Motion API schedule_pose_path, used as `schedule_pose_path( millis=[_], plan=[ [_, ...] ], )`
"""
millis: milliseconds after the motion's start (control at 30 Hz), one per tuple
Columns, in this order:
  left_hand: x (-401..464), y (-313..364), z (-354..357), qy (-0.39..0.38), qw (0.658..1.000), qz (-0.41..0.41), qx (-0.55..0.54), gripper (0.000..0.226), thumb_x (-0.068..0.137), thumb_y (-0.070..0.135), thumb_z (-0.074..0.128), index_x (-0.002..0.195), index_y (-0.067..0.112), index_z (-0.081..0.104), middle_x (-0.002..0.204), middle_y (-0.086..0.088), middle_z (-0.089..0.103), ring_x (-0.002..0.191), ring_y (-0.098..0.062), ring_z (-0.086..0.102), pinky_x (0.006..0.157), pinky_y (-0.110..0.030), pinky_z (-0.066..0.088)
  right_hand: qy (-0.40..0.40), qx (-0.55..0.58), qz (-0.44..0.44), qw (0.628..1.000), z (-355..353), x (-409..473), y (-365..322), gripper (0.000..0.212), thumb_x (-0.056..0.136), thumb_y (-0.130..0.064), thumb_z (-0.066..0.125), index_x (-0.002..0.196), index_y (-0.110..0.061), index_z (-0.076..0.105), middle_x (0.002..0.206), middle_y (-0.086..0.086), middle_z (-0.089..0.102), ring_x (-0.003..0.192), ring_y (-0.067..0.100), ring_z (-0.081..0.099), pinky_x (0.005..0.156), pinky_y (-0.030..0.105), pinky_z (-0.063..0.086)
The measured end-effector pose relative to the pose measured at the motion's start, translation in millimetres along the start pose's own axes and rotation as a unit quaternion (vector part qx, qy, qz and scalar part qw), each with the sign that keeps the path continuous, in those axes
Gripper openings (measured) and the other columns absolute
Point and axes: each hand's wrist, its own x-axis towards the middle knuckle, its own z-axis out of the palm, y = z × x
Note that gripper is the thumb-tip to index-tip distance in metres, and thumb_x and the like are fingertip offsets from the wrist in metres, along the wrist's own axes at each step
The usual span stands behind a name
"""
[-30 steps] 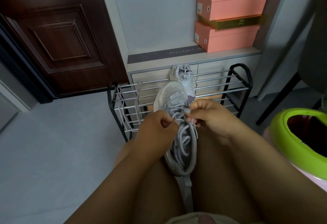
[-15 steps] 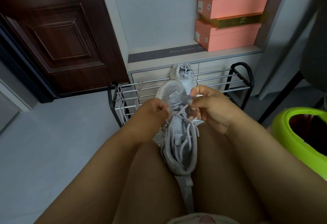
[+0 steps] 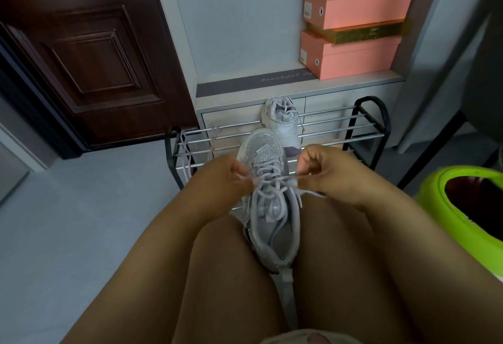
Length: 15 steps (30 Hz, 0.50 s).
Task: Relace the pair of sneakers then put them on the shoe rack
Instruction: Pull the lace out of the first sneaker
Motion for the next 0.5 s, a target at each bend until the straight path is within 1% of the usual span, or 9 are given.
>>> schedule_pose_path(
  millis=[67,133,167,233,300,333,400,433,500],
  plan=[
    [-1,-2,1,-0.039,0.999,0.001,0.009,0.019,0.085,0.040,0.066,0.086,0.022,0.066,0.075,0.008,0.067,0.065,-0.001,0.060,0.059,-0.021,0.043,-0.031,0.028,0.014,0.999,1,-1,2,0.023,0.074,-0.010,0.078,0.079,-0.014,0.056,0.062,-0.007,0.059,0.048,-0.001,0.048,0.051,0.018,0.038],
    [-3,-3,-1,-0.054,0.998,0.002,-0.041,0.014,0.085,0.033,0.067,0.088,0.019,0.068,0.063,0.011,0.064,0.053,0.005,0.055,0.055,-0.016,0.041,-0.055,0.065,0.020,0.996,1,-2,5,0.023,0.076,0.000,0.073,0.081,-0.013,0.055,0.059,-0.005,0.059,0.053,0.007,0.050,0.054,0.021,0.040],
    [-4,-4,-3,-0.051,0.996,0.002,-0.067,0.011,0.084,0.028,0.068,0.091,0.020,0.067,0.059,0.012,0.062,0.052,0.006,0.054,0.056,-0.016,0.041,-0.059,0.081,0.016,0.995,1,-3,6,0.024,0.077,0.004,0.070,0.083,-0.012,0.054,0.062,0.000,0.059,0.057,0.011,0.050,0.057,0.022,0.041],
    [-5,-6,-6,-0.038,0.994,0.000,-0.102,0.013,0.084,0.021,0.069,0.096,0.022,0.065,0.061,0.008,0.063,0.057,0.002,0.057,0.059,-0.019,0.046,-0.040,0.100,0.010,0.994,-2,-5,7,0.028,0.079,0.011,0.065,0.086,-0.013,0.052,0.066,0.007,0.056,0.060,0.012,0.049,0.060,0.022,0.039],
    [-6,-9,-14,-0.009,0.992,0.002,-0.122,0.017,0.084,0.012,0.069,0.098,0.020,0.063,0.074,-0.002,0.068,0.063,-0.006,0.061,0.060,-0.019,0.049,-0.002,0.084,0.022,0.996,-11,-6,8,0.029,0.080,0.008,0.064,0.091,-0.016,0.052,0.066,0.004,0.055,0.054,0.006,0.046,0.056,0.020,0.038],
    [-7,-11,-21,0.009,0.992,0.004,-0.128,0.019,0.083,0.007,0.068,0.098,0.019,0.063,0.079,-0.008,0.069,0.064,-0.008,0.061,0.059,-0.018,0.049,0.016,0.067,0.032,0.997,-18,-7,10,0.029,0.081,0.003,0.066,0.093,-0.018,0.052,0.067,0.003,0.056,0.054,0.007,0.046,0.056,0.022,0.038],
    [-8,-18,-37,0.036,0.990,0.006,-0.137,0.024,0.082,0.003,0.068,0.099,0.020,0.063,0.082,-0.019,0.068,0.065,-0.014,0.061,0.060,-0.022,0.049,0.037,0.037,0.054,0.997,-29,-8,15,0.026,0.082,-0.006,0.069,0.095,-0.024,0.053,0.071,0.001,0.060,0.060,0.012,0.049,0.060,0.029,0.041],
    [-8,-22,-44,0.045,0.989,0.004,-0.144,0.025,0.081,0.004,0.069,0.099,0.021,0.063,0.081,-0.021,0.067,0.064,-0.014,0.059,0.061,-0.023,0.047,0.043,0.030,0.060,0.997,-30,-7,16,0.025,0.083,-0.010,0.069,0.095,-0.024,0.053,0.072,0.000,0.061,0.062,0.013,0.050,0.062,0.030,0.042],
    [-7,-27,-48,0.063,0.984,-0.003,-0.169,0.022,0.081,0.006,0.070,0.097,0.021,0.064,0.074,-0.014,0.066,0.058,-0.009,0.057,0.061,-0.023,0.045,0.047,0.024,0.040,0.998,-23,-7,15,0.019,0.084,-0.011,0.068,0.092,-0.021,0.054,0.071,0.000,0.060,0.060,0.008,0.050,0.061,0.024,0.041]
  ],
)
